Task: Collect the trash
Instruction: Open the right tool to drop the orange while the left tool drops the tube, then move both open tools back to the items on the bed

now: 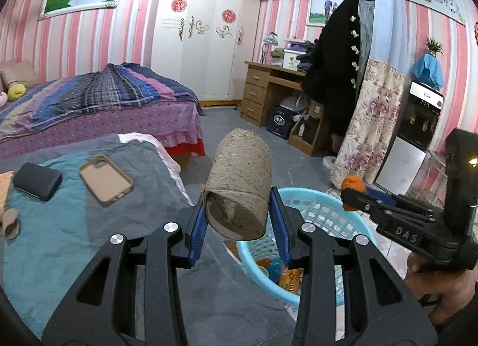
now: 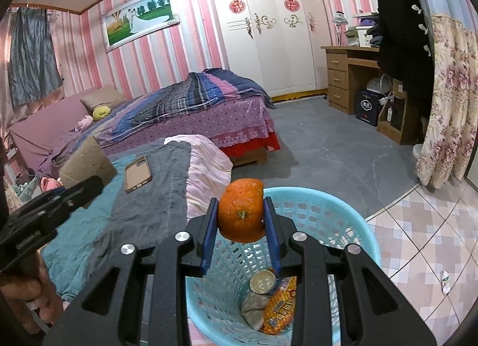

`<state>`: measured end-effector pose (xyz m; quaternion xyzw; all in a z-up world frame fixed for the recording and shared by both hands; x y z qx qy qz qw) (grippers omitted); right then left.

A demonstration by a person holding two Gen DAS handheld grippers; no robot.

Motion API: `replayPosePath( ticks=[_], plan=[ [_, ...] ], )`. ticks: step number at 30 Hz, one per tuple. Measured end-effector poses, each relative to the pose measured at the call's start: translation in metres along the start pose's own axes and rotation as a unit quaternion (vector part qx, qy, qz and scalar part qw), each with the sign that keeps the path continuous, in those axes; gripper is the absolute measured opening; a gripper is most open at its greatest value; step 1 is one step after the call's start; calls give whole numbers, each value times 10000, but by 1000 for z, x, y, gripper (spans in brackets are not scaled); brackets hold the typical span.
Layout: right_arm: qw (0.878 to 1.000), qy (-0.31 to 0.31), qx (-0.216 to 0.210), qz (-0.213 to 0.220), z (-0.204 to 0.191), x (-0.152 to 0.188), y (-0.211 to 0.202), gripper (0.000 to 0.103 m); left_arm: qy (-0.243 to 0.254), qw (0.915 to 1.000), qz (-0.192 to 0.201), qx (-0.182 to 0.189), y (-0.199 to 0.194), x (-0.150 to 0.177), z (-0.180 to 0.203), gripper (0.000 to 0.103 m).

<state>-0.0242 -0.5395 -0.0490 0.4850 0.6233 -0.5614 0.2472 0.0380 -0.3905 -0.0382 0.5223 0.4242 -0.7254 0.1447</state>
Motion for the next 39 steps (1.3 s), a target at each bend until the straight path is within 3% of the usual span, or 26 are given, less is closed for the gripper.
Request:
replayPosePath(
  ticks=[3, 4, 5, 9, 11, 16, 22, 26, 34, 39],
  plan=[
    [9998, 82, 160, 14, 9, 1, 1, 39, 9, 9997, -150, 166, 12, 6, 12, 38],
    [9993, 200, 313, 98, 19, -1, -1, 56, 12, 9995, -195, 242, 15, 8, 16, 38],
    [9988, 310, 334, 168, 23, -3, -4, 61, 34, 9990, -254, 360, 21, 9, 24, 39],
    [9964, 645, 427, 353, 35, -5, -6, 63, 126, 9973, -377, 625, 32, 14, 47, 50],
    [9954, 752, 454, 392, 43, -6, -5, 63, 168, 9968, -396, 667, 34, 17, 55, 67],
    [9957, 743, 404, 386, 53, -7, -8, 63, 156, 9977, -337, 559, 28, 16, 46, 70],
    [9969, 697, 139, 346, 48, -8, -9, 63, -120, 9996, -257, 35, 11, 7, 0, 74],
    [9965, 654, -429, 301, 21, -9, -2, 63, -308, 9977, -215, -568, -9, 10, -52, 78],
    [9933, 346, -1099, 81, -50, -5, 15, 64, -614, 9823, -143, -1765, -56, 12, -167, 82],
    [9896, -96, -1432, -47, -113, 4, 24, 65, -1098, 9704, -10, -2151, -94, 16, -233, 82]
  ],
)
Point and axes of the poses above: each gripper's, at about its wrist camera, not at the fingertips, and y roughly the way its jaws point, z to its right, x to its underside, the point moved 6 cm from there along y, roughly the way its jaws point, and after that the axes turned 6 degrees about -x, right-handed, at the moved point
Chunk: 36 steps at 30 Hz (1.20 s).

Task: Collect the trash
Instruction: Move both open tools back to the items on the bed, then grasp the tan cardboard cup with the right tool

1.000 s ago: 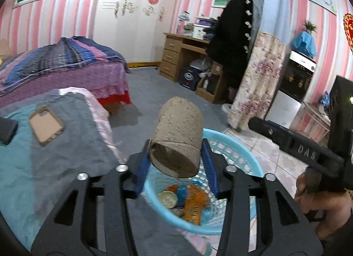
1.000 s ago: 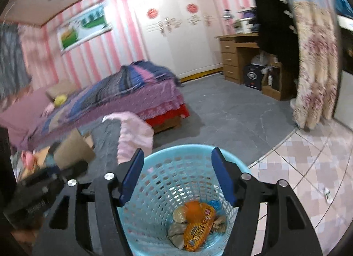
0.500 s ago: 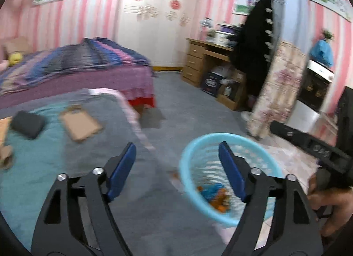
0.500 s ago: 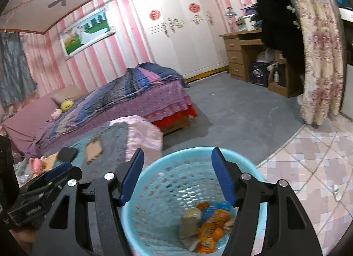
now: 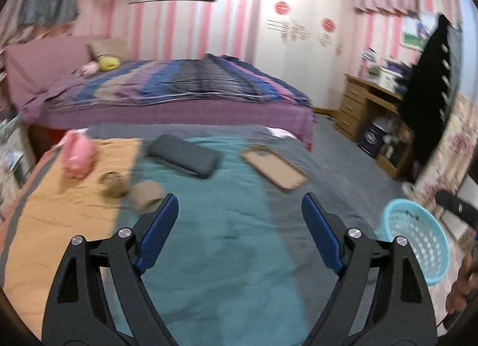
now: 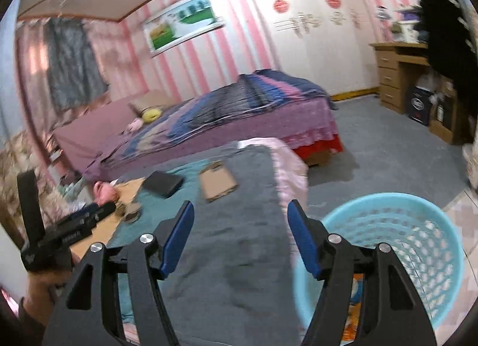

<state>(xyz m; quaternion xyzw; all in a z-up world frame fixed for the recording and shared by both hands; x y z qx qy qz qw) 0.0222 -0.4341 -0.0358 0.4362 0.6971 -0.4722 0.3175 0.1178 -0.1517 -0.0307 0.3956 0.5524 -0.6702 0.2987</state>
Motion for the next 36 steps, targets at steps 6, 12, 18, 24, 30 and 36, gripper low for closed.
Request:
replayPosePath(
  ticks=[6, 12, 18, 24, 30, 36],
  plan=[
    [9987, -73, -492, -109, -72, 13, 31, 66, -311, 9989, -112, -340, 1, -2, -72, 82],
    [9935, -471, -977, -355, -152, 26, 75, 68, -572, 9959, -29, -705, 0, -5, -130, 82],
    [9898, -859, -997, -552, -220, 38, 118, 71, -787, 9929, 11, -896, -2, -4, -177, 82],
    [9871, -1179, -814, -713, -263, 41, 149, 73, -931, 9898, 0, -1078, 7, -6, -213, 82],
    [9758, -1671, -469, -1332, -289, 56, 219, 75, -1355, 9837, -242, -1157, 23, -2, -245, 83],
    [9634, -1914, -212, -1866, -289, 69, 276, 75, -1024, 9857, -554, -1216, 47, 5, -241, 83]
  ],
)
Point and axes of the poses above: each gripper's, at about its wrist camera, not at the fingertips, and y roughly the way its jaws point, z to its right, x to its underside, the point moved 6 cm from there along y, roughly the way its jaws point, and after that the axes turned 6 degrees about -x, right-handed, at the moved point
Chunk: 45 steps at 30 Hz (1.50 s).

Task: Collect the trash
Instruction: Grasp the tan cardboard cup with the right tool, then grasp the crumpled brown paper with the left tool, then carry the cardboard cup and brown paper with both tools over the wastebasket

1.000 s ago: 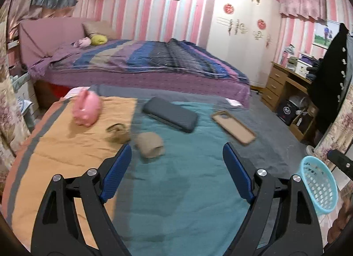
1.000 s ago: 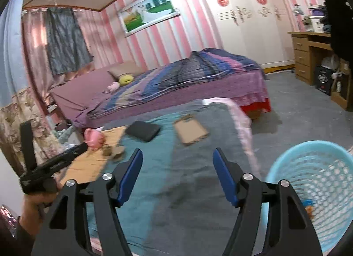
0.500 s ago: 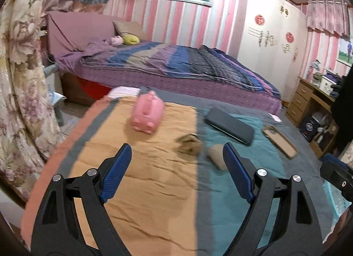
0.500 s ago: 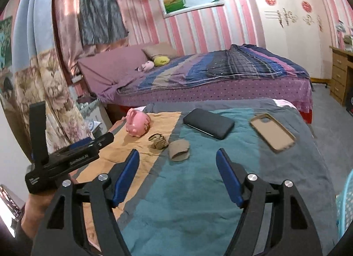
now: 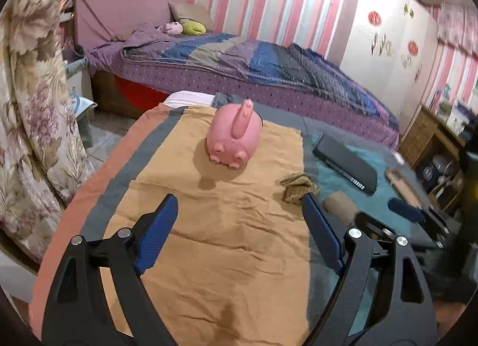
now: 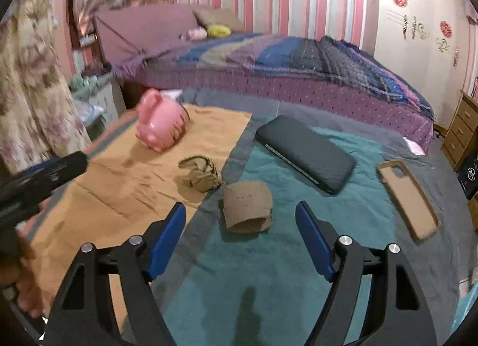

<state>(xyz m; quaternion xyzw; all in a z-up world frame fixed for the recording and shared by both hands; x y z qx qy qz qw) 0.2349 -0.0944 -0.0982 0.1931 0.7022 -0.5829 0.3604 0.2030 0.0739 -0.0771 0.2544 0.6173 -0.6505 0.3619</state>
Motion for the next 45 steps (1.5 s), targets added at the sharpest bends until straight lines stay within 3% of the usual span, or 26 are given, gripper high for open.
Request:
replayPosePath(
  ticks=[4, 6, 8, 10, 17, 20, 25, 27, 29, 30, 31, 39, 45],
  plan=[
    [9996, -11, -11, -297, 6, 5, 30, 73, 211, 9998, -45, -55, 9, 0, 10, 83],
    [9990, -4, 26, -447, 8, 8, 42, 67, 163, 9998, -83, 5, 14, 0, 12, 83],
    [9980, 52, -127, -623, 10, 13, 53, 49, 114, 9998, -128, 54, 19, -1, 15, 83],
    [9981, 132, -241, -551, 15, 12, 49, 47, 118, 9998, -156, 92, 24, -2, 23, 83],
    [9980, 578, -253, 51, 63, 16, -26, 45, 460, 9986, -84, 230, 43, -9, 67, 84],
    [9962, 777, -262, 296, 83, 24, -59, 45, 382, 9982, -372, 288, 63, -5, 80, 84],
    [9934, 978, -307, 505, 114, 29, -82, 45, 435, 9966, -704, 32, 96, 8, 91, 83],
    [9932, 985, -320, 530, 120, 26, -82, 45, 535, 9952, -814, -11, 107, 13, 94, 77],
    [9919, 1077, -367, 565, 132, 26, -87, 45, 566, 9943, -899, -71, 114, 17, 94, 56],
    [9901, 1209, -424, 581, 140, 25, -86, 45, 573, 9942, -908, -50, 115, 18, 95, 52],
    [9893, 1259, -403, 623, 140, 26, -88, 45, 594, 9942, -895, 0, 114, 17, 96, 43],
    [9871, 1294, -461, 824, 139, 23, -93, 46, 817, 9947, -585, 216, 80, 9, 108, 40],
    [9876, 1116, -379, 1038, 136, 27, -120, 46, 874, 9945, -133, 564, 20, 2, 122, 40]
  ],
)
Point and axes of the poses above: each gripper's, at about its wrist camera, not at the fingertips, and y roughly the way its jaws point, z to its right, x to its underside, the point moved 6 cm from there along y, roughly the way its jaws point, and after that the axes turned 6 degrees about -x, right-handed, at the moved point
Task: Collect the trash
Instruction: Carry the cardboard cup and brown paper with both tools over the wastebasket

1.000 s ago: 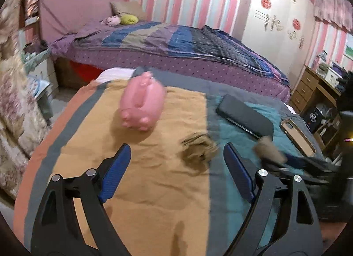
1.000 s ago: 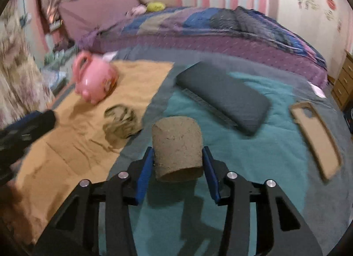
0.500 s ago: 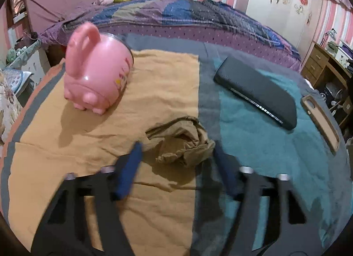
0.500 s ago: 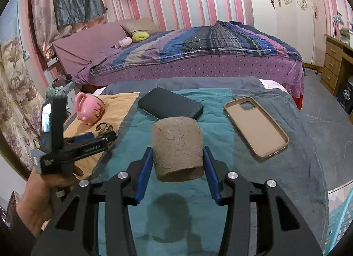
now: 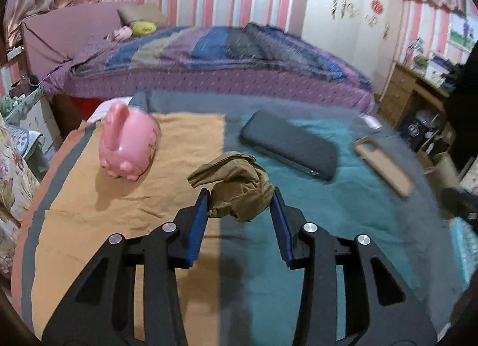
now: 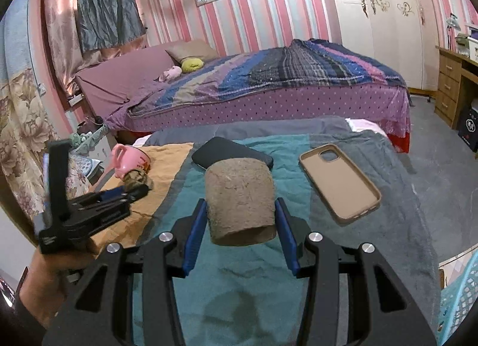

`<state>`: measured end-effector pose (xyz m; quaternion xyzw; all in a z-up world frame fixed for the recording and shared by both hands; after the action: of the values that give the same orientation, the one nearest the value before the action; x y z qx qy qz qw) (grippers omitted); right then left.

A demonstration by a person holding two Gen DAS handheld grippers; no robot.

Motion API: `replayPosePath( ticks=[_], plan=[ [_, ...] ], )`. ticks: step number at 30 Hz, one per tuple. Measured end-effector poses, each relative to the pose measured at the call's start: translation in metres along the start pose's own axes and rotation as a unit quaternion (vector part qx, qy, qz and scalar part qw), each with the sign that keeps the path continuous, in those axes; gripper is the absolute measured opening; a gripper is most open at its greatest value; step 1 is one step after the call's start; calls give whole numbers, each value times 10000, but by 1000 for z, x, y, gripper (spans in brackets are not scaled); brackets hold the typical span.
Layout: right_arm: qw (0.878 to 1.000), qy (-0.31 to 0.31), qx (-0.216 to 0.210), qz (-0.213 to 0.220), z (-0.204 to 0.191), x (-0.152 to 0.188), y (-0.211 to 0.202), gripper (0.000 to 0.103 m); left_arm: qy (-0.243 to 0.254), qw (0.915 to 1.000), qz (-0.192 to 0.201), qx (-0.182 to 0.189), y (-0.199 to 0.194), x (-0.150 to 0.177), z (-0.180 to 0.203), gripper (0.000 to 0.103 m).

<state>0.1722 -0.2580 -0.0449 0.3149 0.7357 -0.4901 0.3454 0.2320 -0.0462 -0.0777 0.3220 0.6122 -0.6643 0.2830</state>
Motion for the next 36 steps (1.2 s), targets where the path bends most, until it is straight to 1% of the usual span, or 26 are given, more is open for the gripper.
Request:
replayPosePath(
  ticks=[2, 7, 8, 11, 15, 17, 18, 19, 24, 28, 30, 36],
  plan=[
    [10000, -40, 16, 60, -2, 0, -7, 46, -68, 9997, 177, 174, -24, -1, 9, 40],
    [9997, 7, -10, 234, 0, 1, -34, 46, -118, 9976, 471, 497, -69, 4, 30, 40],
    [9996, 12, -13, 264, 2, 2, -40, 46, -103, 9967, 539, 590, -80, 7, 38, 40],
    [9993, -78, 20, 354, 4, 1, -56, 46, 33, 9953, 631, 728, -96, 12, 58, 40],
    [9986, -189, 92, 479, 7, 5, -81, 46, 318, 9932, 673, 892, -106, 20, 85, 40],
    [9979, -230, 196, 571, 13, 9, -99, 46, 388, 9917, 708, 999, -112, 24, 97, 40],
    [9978, -218, 220, 591, 14, 10, -103, 46, 411, 9908, 711, 1072, -115, 26, 104, 40],
    [9975, -122, 297, 630, 24, 16, -114, 46, 459, 9898, 694, 1155, -117, 29, 112, 40],
    [9968, 31, 458, 647, 43, 34, -137, 46, 731, 9851, 708, 1384, -124, 37, 141, 40],
    [9955, 5, 651, 683, 59, 37, -150, 46, 731, 9808, 676, 1677, -131, 42, 159, 40],
    [9946, 64, 763, 702, 68, 40, -157, 46, 858, 9778, 669, 1792, -133, 45, 170, 40],
    [9923, 212, 997, 699, 95, 43, -170, 46, 1007, 9721, 647, 2019, -138, 53, 198, 40]
  ],
)
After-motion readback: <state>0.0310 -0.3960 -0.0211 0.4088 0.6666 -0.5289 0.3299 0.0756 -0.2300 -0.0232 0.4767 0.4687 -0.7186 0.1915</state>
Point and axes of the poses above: each gripper's, at about its wrist camera, not at the fingertips, and y roughly the way its jaws point, z to its right, x to its underside, the point moved 6 cm from there along y, roughly the way its jaws point, and after that the axes turned 6 degrees about -x, right-handed, at the moved point
